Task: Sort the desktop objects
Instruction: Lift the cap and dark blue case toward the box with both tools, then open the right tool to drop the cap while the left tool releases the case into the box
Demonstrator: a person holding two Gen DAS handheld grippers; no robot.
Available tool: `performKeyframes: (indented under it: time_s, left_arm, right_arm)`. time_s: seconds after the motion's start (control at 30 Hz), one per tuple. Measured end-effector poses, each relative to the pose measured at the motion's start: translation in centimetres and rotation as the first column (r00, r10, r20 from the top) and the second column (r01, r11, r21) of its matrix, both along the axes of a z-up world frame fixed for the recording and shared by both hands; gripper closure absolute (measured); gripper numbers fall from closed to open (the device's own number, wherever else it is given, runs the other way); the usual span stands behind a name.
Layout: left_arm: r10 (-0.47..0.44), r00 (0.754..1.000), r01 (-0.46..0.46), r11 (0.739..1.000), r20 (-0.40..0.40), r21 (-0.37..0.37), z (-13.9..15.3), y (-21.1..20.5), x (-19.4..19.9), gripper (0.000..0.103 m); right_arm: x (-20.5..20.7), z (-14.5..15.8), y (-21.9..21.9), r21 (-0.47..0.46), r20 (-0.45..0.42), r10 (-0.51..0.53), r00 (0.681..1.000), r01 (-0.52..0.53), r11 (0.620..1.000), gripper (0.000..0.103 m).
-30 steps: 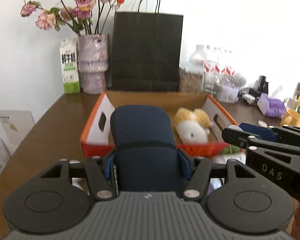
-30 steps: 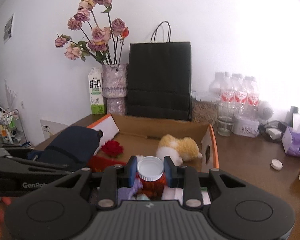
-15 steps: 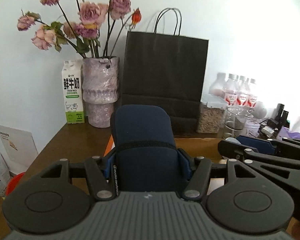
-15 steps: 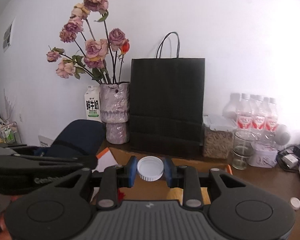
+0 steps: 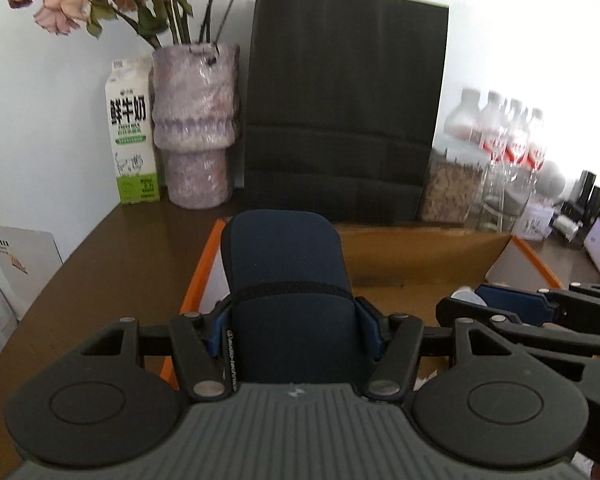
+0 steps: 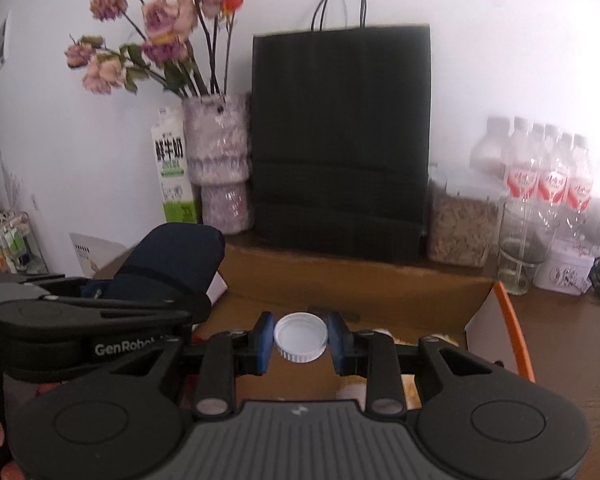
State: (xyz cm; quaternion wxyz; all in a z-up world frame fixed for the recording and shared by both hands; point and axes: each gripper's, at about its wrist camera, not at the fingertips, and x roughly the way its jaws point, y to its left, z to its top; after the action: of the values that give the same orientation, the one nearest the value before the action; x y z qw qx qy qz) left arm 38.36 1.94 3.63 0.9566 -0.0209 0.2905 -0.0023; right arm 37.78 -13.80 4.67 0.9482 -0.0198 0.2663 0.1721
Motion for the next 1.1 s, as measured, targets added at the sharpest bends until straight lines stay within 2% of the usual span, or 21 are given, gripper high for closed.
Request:
performKeyframes:
  time_s: [0.17,0.6,0.67,0.7,0.77,0.8,0.83,0.87,0.97,1.1]
  left_arm:
    - [-0.009,0.999,0.009,1.0,-0.034,0.017,-0.9,-0.2,0.4,0.041]
    - [0.0,0.998,0.004,0.998,-0.056,0.06,-1.1,-0.5,0.5,0.039]
    - [0.014,0.999,-0.011,0.996,-0.035,0.084,-0.6,-0.6,0.1,0.037]
    - [0.025,0.999,-0.023,0.995,-0.024,0.097,-0.3,-0.6,-0.1,0.033]
    - [0.051,0.999,-0.05,0.993,-0.002,0.106,0.4,-0.4,-0.5,0.026]
    - [0.065,0.998,-0.065,0.992,0.008,0.107,0.7,-0.3,-0.6,0.018]
    - [0.085,0.996,-0.087,0.99,0.018,0.111,0.9,-0.2,-0.7,0.007]
    - [0.104,0.994,-0.107,0.988,0.029,0.115,1.2,0.0,-0.8,0.002]
    - [0.119,0.991,-0.125,0.986,0.063,0.114,1.6,0.1,-1.2,0.0]
    - [0.123,0.989,-0.132,0.984,0.078,0.121,1.8,-0.2,-1.4,0.0]
  right_arm:
    - [0.4,-0.9,0.1,-0.014,-0.024,-0.008,1.0,0.008,1.0,0.076]
    - [0.6,-1.5,0.2,-0.04,-0.045,-0.019,0.999,0.017,0.999,0.074]
    - [0.7,-1.4,0.1,-0.042,-0.045,-0.034,0.998,0.032,0.999,0.061]
    - [0.7,-1.2,-0.1,-0.041,-0.039,-0.047,0.998,0.045,0.998,0.057]
    - [0.7,-0.8,-0.5,-0.04,-0.026,-0.073,0.997,0.072,0.997,0.037]
    - [0.7,-0.6,-0.8,-0.037,-0.018,-0.092,0.996,0.091,0.995,0.031]
    - [0.7,-0.3,-1.1,-0.035,-0.011,-0.113,0.994,0.113,0.993,0.02]
    - [0.7,-0.1,-1.4,-0.031,-0.005,-0.132,0.991,0.132,0.991,0.011]
    - [0.9,0.5,-2.4,0.007,-0.007,-0.148,0.989,0.148,0.989,0.002]
    - [0.7,0.9,-2.8,0.022,-0.003,-0.153,0.988,0.153,0.988,0.001]
